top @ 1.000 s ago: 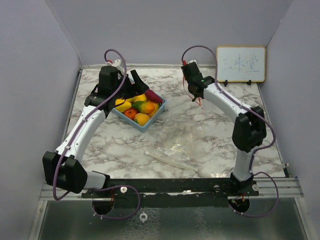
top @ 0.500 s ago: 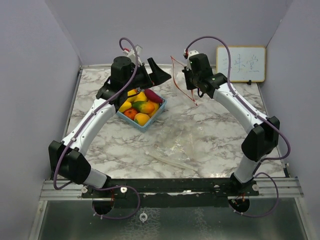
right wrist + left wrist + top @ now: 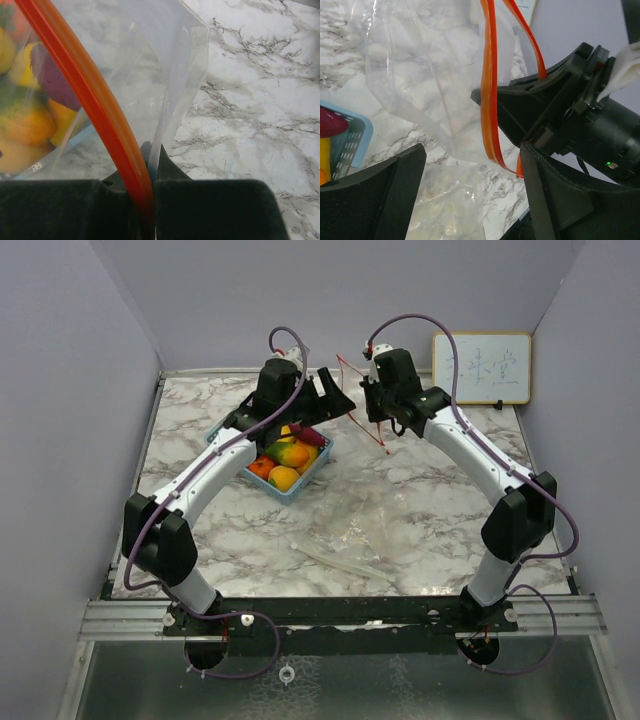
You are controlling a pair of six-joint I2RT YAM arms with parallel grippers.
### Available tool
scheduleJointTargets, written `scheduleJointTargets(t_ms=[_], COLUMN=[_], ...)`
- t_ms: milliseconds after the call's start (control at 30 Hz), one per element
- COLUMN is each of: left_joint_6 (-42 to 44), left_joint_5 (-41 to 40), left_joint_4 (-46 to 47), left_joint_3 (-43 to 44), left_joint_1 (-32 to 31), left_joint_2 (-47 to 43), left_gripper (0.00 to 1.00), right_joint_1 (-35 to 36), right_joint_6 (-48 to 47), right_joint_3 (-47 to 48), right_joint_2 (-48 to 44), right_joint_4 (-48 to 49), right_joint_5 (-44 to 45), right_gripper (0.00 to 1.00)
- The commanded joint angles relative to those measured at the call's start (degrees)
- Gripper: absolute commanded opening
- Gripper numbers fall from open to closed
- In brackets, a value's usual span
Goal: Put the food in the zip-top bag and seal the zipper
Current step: Open the zipper of the food storage bag.
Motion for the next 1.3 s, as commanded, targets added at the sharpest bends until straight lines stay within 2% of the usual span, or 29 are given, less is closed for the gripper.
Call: scheduleJointTargets(t_ms=[0, 167, 300, 500, 600, 733, 933, 1000, 1100, 1267], left_joint_6=[0.9, 2.1, 2.3, 4.0, 6.9, 12.9, 21.0, 23.5, 27.0, 28.9], left_joint_5=[-3.6, -6.0, -6.3, -8.6, -12.5, -24.0, -42.3, -47.7, -53.1, -55.6], left_joint_4=[-1.6, -3.3, -4.2, -6.9, -10.5, -19.0, -28.1, -29.6, -29.9, -28.7], left_joint_3=[3.8, 5.7, 6.2, 5.9, 7.4, 12.2, 19.2, 20.8, 21.1, 18.1], left_joint_1=[-1.5, -2.6, -3.2, -3.7, -3.6, -3.5, -1.7, -1.3, -0.5, 0.7], left_joint_2=[1.8, 3.7, 5.1, 5.5, 5.5, 7.4, 7.0, 6.6, 6.2, 3.6], left_gripper=[0.77, 0.67, 0.36, 0.0, 0.0, 0.0, 0.0, 0.0, 0.0, 0.0], right_joint_1=[0.8, 0.9, 1.0, 1.0, 1.0, 1.0, 0.9, 0.7, 0.2, 0.1], right_joint_6=[0.7, 0.7, 0.9, 2.0, 2.5, 2.6, 3.0, 2.6, 2.7, 2.0], right_joint_3=[1.4, 1.7, 1.8, 3.3, 4.8, 6.8, 3.6, 1.8, 0.4, 2.0], right_joint_2=[-1.2, -1.9, -2.3, -3.2, -3.9, -4.8, -6.2, -6.6, -6.8, -6.0], right_joint_4=[0.6, 0.4, -0.1, -0.8, -1.2, -2.5, -4.3, -4.4, -5.0, -5.3], right_joint_5=[-1.2, -0.9, -0.2, 2.8, 4.1, 8.9, 26.5, 29.6, 31.2, 28.1], right_gripper=[0.02, 0.02, 0.02, 0.02, 0.02, 0.02, 0.02, 0.02, 0.02, 0.03])
